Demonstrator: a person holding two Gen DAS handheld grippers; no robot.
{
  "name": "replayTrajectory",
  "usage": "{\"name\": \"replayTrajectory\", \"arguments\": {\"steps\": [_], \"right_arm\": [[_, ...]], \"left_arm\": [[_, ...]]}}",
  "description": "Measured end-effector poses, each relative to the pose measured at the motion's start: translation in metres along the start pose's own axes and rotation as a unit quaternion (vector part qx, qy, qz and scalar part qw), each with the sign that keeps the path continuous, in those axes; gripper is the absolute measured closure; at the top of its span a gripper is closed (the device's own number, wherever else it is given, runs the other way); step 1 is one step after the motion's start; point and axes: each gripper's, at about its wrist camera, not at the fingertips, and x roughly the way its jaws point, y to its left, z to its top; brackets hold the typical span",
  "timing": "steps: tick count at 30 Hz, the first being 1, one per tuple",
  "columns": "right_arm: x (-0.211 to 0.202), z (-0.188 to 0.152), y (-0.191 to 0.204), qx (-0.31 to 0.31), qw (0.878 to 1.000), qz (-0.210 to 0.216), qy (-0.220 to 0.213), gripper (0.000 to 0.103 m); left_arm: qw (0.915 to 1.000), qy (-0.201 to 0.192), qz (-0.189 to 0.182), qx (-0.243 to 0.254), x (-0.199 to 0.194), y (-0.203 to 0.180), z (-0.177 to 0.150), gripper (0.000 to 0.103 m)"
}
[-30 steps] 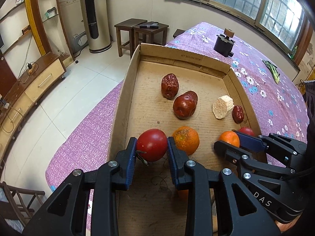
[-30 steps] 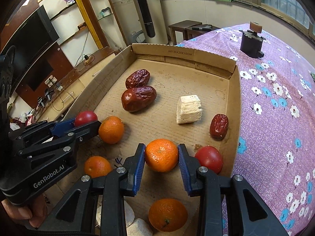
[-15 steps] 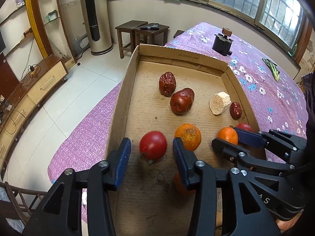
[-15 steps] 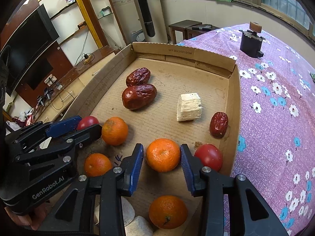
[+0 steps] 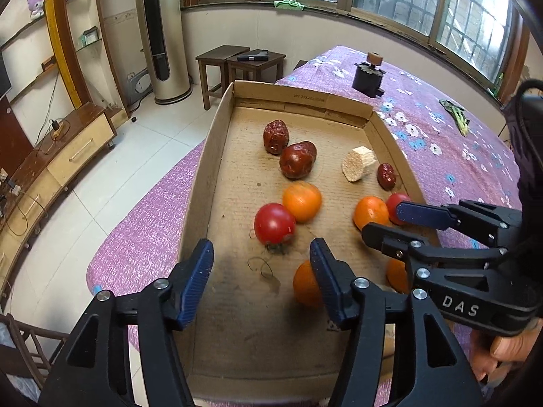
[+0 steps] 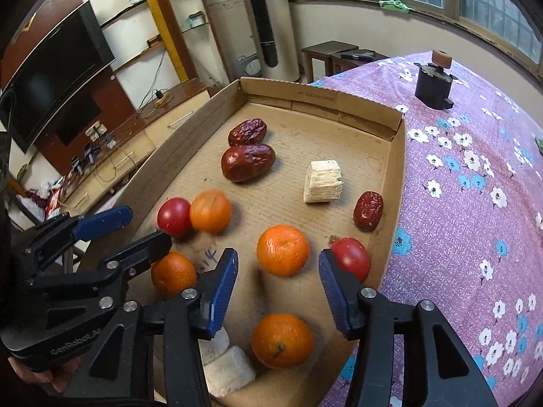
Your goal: Organize fruits
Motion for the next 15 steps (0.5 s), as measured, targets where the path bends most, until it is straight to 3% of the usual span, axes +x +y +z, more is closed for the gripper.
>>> {"name": "replayTrajectory", "arguments": {"steps": [15], "right_arm": [[-0.025, -0.022, -0.002, -0.083, 0.995, 0.057, -0.011, 0.032]], "left_arm": [[0.9990, -0.015, 0.003, 0.042, -0.033, -0.018, -0.038, 0.043]]}}
